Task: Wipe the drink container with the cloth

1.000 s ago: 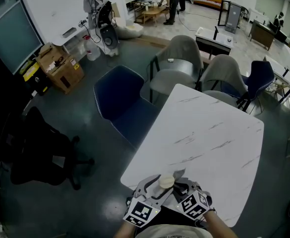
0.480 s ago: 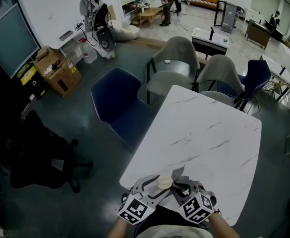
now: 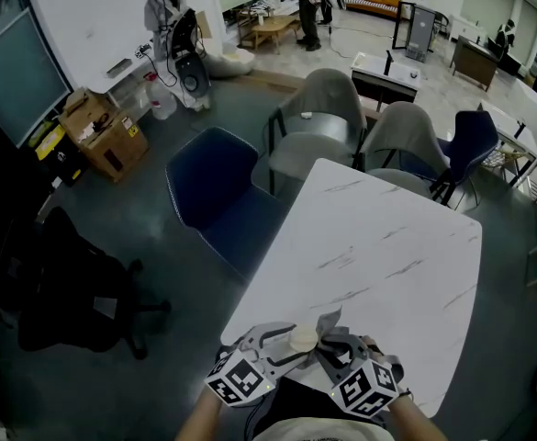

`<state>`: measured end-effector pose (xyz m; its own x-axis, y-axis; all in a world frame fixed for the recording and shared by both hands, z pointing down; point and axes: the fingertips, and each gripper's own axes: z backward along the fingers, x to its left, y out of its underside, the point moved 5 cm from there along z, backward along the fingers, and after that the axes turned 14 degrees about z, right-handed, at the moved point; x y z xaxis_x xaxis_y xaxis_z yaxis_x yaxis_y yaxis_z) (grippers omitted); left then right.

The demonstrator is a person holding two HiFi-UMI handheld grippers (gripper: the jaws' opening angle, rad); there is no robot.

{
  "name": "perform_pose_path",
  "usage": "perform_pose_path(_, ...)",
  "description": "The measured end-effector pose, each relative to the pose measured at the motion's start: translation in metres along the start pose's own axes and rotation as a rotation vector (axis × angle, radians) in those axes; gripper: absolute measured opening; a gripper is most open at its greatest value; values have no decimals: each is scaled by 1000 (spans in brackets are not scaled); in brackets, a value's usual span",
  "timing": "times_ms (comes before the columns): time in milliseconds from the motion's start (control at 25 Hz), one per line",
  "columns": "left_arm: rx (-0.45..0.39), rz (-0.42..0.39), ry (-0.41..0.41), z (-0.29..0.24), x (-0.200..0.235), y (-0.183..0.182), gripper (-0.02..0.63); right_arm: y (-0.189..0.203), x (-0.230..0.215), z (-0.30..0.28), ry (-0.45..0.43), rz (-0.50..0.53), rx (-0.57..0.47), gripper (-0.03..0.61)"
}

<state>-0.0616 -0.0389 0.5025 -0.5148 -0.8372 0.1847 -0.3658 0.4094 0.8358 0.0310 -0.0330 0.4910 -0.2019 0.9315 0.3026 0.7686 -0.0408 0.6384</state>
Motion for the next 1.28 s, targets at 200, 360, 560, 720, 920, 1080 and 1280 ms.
perform_pose_path(200,36,-56,67,0,3,-3,256,5,1,-5,-18,-3,11,57)
perform_pose_path(360,61,-86,102,1,4,-3,255,11,4,-14,-26,-7,26,57)
perform_pose_path(560,75,-101,116,2,4,-4,255,20,7,-26,-36,-25,49,57)
perform_pose_path(720,77,-101,118,2,4,-5,255,31,12,-41,-47,-44,73,57)
perform_pose_path(920,69,-103,113,1,3,-4,255,46,19,-58,-49,-76,81,57)
perform_pose_path(1080,64,-103,102,2,2,-4,256,58,25,-72,-51,-109,99,57)
perform_pose_path(1280,28,-107,22,4,0,-4,256,69,31,-88,-56,-136,126,57)
